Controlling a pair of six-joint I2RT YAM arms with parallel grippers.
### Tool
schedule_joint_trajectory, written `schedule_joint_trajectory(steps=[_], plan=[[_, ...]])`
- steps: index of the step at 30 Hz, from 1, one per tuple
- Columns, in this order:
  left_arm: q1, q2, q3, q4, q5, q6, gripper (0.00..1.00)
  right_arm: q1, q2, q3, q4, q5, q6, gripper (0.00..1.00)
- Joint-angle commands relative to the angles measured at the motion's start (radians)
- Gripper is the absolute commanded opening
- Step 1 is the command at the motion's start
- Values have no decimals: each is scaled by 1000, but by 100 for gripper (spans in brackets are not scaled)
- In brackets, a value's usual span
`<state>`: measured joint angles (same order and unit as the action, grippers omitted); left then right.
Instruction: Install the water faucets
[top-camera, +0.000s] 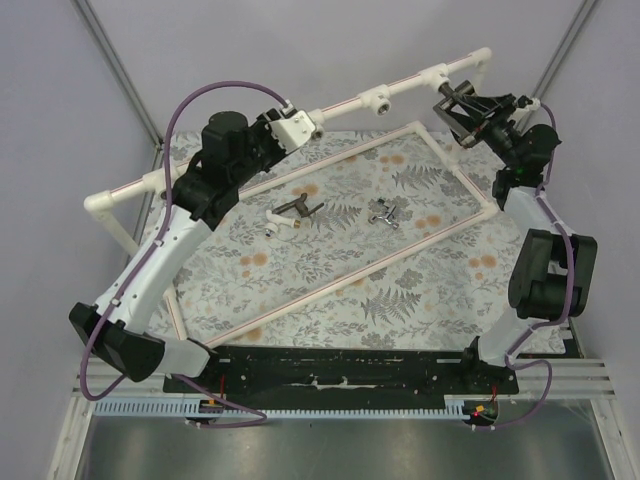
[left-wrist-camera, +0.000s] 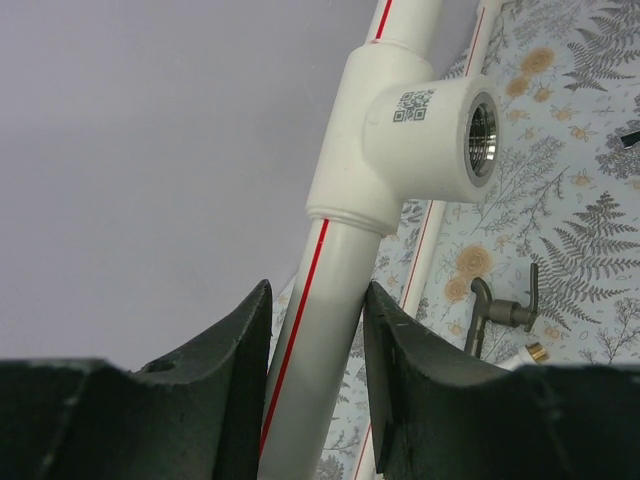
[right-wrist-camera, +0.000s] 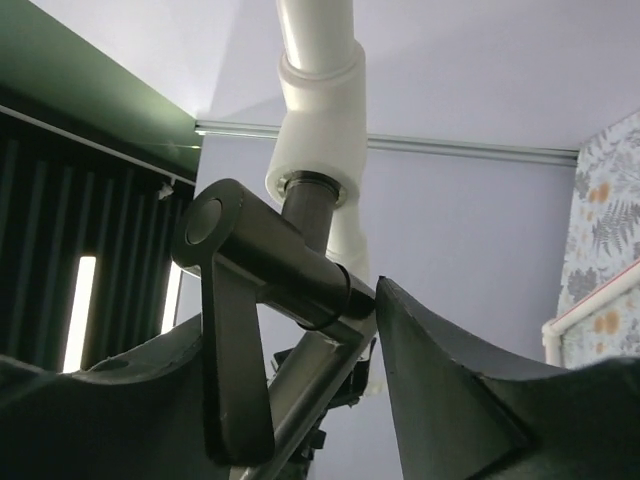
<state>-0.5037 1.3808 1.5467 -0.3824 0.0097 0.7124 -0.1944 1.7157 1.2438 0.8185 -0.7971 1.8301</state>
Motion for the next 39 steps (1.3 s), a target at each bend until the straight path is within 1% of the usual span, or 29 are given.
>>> schedule_joint_trajectory(steps=[1,4,8,10,12,13,15,16,17,19,20,22,23,25,26,28,30,35,37,39], plan=[[-13,-17,-48,-266,21,-146,6,-28,38,32,110,300,336,65],[-13,-16,-45,-266,16,-145,5,-49,16,25,71,228,230,69],[-13,-8,-37,-266,9,-143,6,-86,-22,11,-37,142,82,74],[-15,-2,-36,-266,7,-143,5,-111,-42,13,-106,102,5,76],[-13,3,-36,-266,10,-145,6,-134,-67,28,-195,56,-111,77],[-13,4,-33,-266,12,-143,5,-149,-85,40,-266,43,-183,84],[-15,7,-33,-266,13,-143,5,-178,-132,92,-433,32,-353,86],[-15,9,-34,-266,16,-145,6,-195,-155,132,-567,35,-479,86],[-13,9,-33,-266,16,-143,5,-204,-180,191,-751,54,-603,88],[-15,12,-31,-269,16,-143,5,-212,-220,322,-1039,131,-919,90],[-13,12,-31,-266,18,-143,6,-214,-231,394,-1167,195,-1030,90],[-13,14,-30,-266,18,-143,6,-211,-243,523,-1344,287,-1225,91],[-13,14,-30,-268,19,-140,6,-206,-249,566,-1398,327,-1308,91],[-13,18,-28,-265,19,-143,6,-143,-271,647,-1510,444,-1472,91],[-15,23,-27,-266,18,-143,6,-85,-272,681,-1554,528,-1579,90],[-13,26,-25,-266,15,-142,6,51,-277,745,-1646,699,-1737,90],[-15,29,-28,-266,15,-142,6,174,-281,766,-1699,815,-1853,88],[-15,29,-28,-266,10,-143,6,407,-262,770,-1835,1073,-1988,82],[-15,31,-27,-268,9,-143,6,475,-245,758,-1863,1174,-2023,80],[-15,32,-30,-266,7,-143,6,515,-225,743,-1874,1225,-2042,80]])
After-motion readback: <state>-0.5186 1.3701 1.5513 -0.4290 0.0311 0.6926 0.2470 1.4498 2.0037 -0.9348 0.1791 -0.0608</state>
